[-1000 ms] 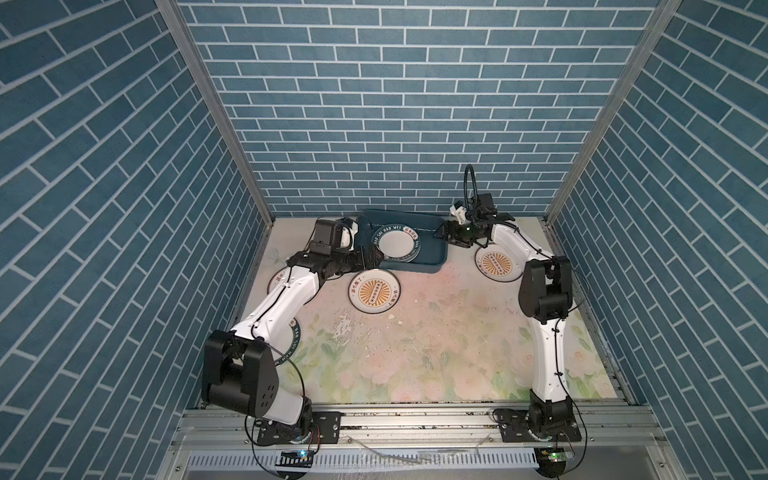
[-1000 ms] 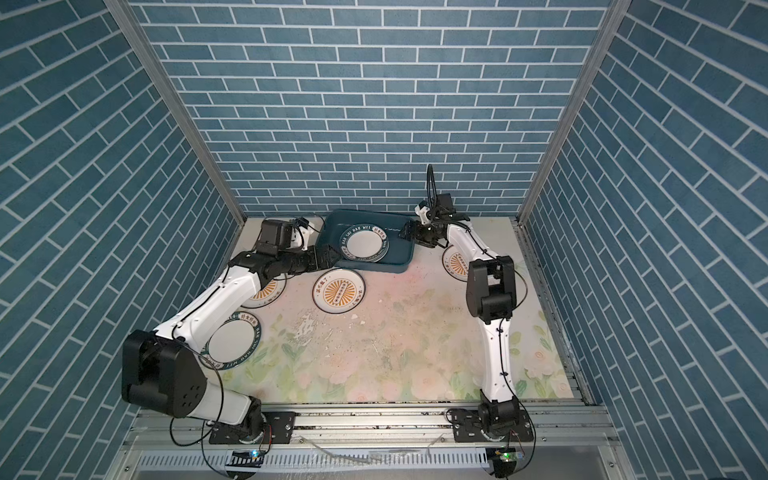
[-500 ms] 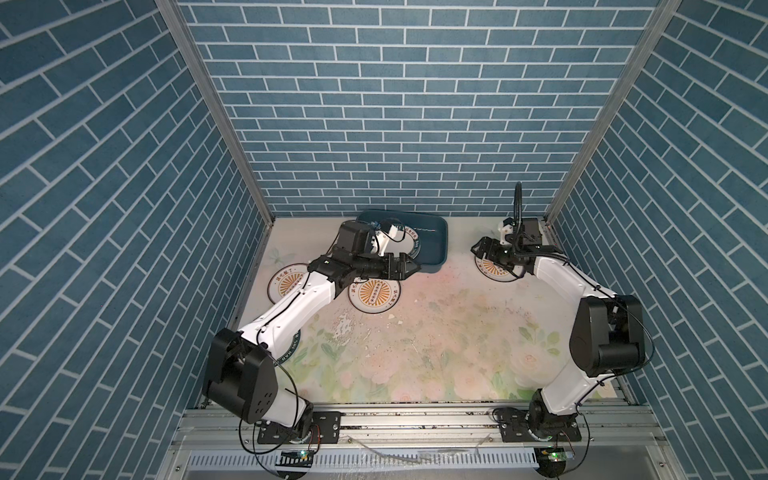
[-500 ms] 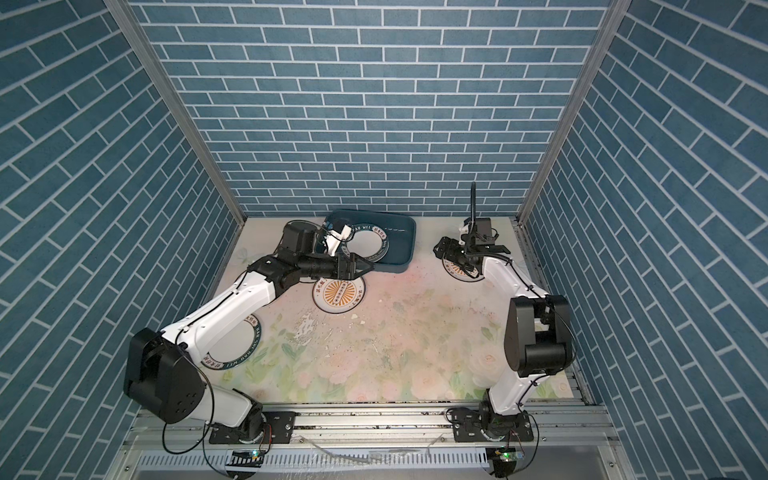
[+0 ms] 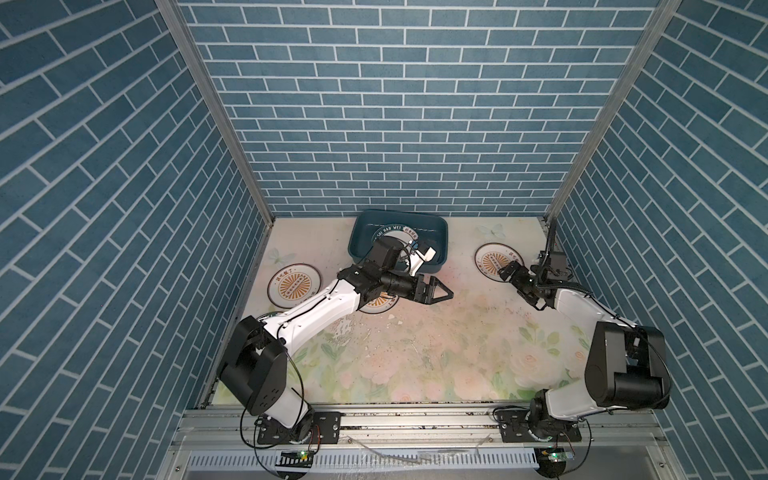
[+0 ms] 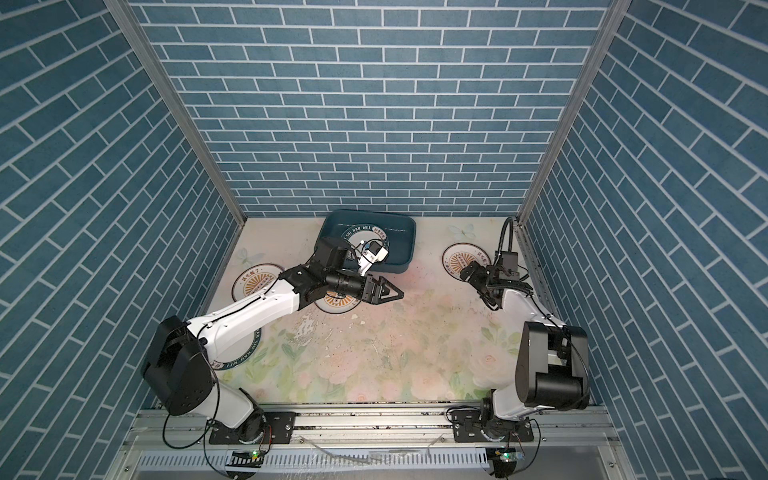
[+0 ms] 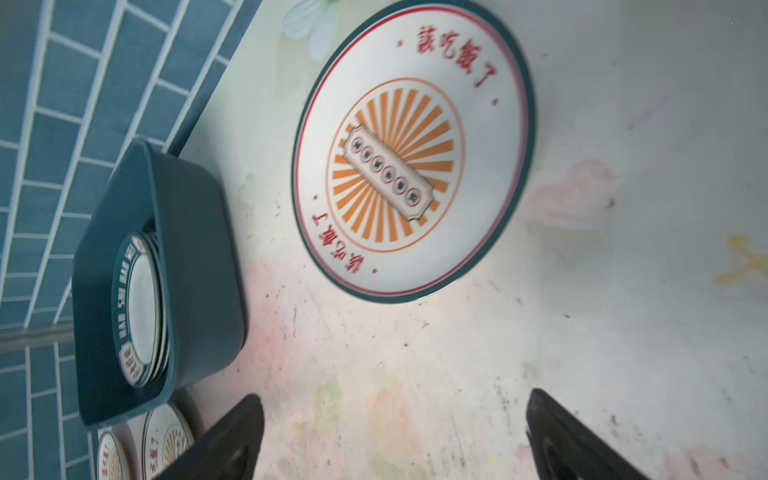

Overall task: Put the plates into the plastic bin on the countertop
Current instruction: 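Move the right gripper to the orange-sunburst plate while the left withdraws, then grip the edge of the orange-sunburst plate with the right gripper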

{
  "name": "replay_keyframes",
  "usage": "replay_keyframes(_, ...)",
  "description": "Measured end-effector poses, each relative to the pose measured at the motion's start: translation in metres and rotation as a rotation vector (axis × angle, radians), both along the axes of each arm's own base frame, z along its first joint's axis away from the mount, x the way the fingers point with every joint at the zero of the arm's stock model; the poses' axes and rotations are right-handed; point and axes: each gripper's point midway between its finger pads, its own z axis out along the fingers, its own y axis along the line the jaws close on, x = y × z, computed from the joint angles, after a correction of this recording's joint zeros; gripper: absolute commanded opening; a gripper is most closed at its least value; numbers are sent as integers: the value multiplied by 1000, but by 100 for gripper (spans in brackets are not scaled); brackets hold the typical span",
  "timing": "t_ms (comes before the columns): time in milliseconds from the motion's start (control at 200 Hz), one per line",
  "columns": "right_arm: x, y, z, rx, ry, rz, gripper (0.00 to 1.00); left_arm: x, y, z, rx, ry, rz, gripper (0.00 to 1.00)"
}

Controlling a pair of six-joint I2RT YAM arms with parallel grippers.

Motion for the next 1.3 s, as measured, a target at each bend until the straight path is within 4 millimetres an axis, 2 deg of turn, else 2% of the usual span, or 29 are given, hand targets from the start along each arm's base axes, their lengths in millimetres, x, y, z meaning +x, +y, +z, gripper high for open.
replay_keyframes(115,0,-14,-11,56,-2,-78,94,-6,-6,-4,8,1,-21,100)
replay_keyframes(270,11,-23,-21,134,-30,-138,88,-19,-14,-20,47,11,-59,100)
replay_keyframes(460,25,-25,-37,198,-36,-172,79,-30,-18,-31,87,15,-88,100)
replay_keyframes(560,30,-26,-47,217,-18,-186,75,-30,-18,-32,92,9,-88,100)
replay_keyframes(660,41,-27,-48,236,-35,-197,70,-29,-17,-34,102,5,-83,100)
replay_keyframes(990,64,-28,-57,329,-90,-241,35,-27,-14,-37,132,-9,-74,100)
replay_keyframes(1150,65,-28,-65,346,-76,-262,15,-25,-12,-39,150,-24,-67,100)
replay_keyframes(1300,65,-28,-65,377,-76,-282,2,-23,-11,-38,162,-43,-60,100)
